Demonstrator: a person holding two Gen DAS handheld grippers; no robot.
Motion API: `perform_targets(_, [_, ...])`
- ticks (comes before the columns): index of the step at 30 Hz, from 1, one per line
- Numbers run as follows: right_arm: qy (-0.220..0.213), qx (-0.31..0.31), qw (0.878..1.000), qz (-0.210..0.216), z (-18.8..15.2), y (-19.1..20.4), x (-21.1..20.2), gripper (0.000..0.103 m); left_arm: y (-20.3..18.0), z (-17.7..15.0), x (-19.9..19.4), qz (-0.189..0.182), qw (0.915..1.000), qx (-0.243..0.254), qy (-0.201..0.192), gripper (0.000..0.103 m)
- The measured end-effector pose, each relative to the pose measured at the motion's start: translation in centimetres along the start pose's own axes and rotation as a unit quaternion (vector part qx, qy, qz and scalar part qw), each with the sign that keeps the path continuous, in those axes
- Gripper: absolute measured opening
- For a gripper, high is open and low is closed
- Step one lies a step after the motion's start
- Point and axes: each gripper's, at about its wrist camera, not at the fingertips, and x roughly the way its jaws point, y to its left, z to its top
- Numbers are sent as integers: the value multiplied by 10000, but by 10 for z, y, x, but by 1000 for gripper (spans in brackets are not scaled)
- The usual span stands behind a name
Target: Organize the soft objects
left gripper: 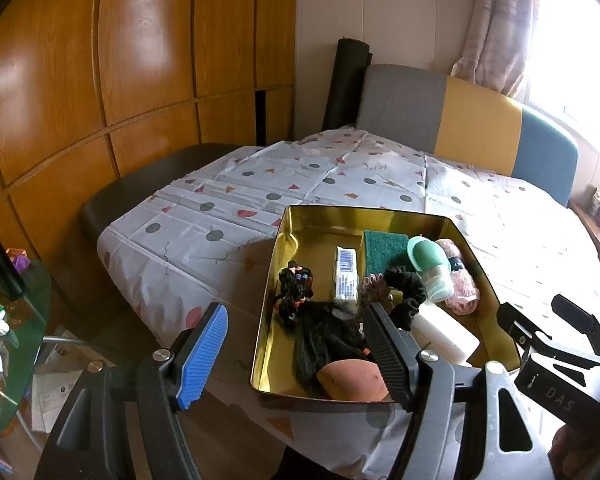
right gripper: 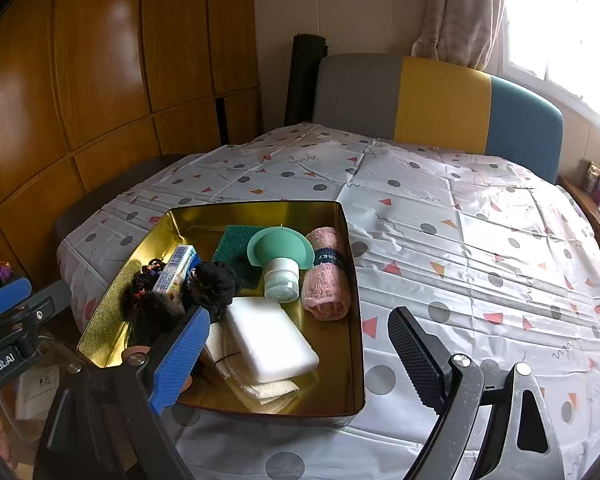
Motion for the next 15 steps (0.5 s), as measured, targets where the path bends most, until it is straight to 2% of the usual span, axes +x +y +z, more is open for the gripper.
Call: perform_targets(15, [10, 8, 10000, 11, -1, 1, 0, 92, 0, -1, 1, 11, 10000, 7, 21, 71])
